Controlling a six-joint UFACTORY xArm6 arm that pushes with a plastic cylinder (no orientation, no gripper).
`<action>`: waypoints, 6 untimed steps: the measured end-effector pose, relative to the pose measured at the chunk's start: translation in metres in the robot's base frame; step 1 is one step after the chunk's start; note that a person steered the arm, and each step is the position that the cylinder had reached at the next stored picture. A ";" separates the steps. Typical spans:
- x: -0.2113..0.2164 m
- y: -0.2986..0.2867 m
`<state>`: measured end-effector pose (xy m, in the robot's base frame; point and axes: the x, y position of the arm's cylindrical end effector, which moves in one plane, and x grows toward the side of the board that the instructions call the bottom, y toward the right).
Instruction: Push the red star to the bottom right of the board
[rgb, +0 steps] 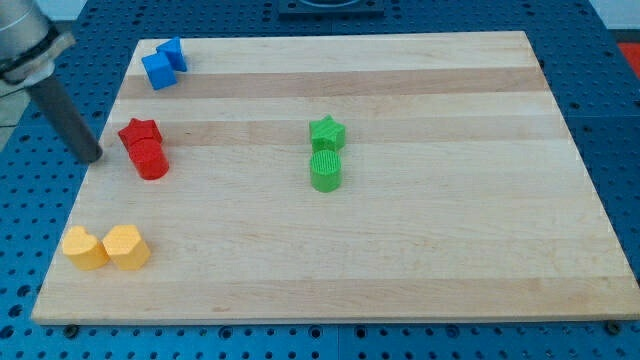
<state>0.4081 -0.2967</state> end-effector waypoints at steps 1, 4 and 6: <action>-0.032 0.006; 0.078 0.165; 0.109 0.162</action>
<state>0.5176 -0.1349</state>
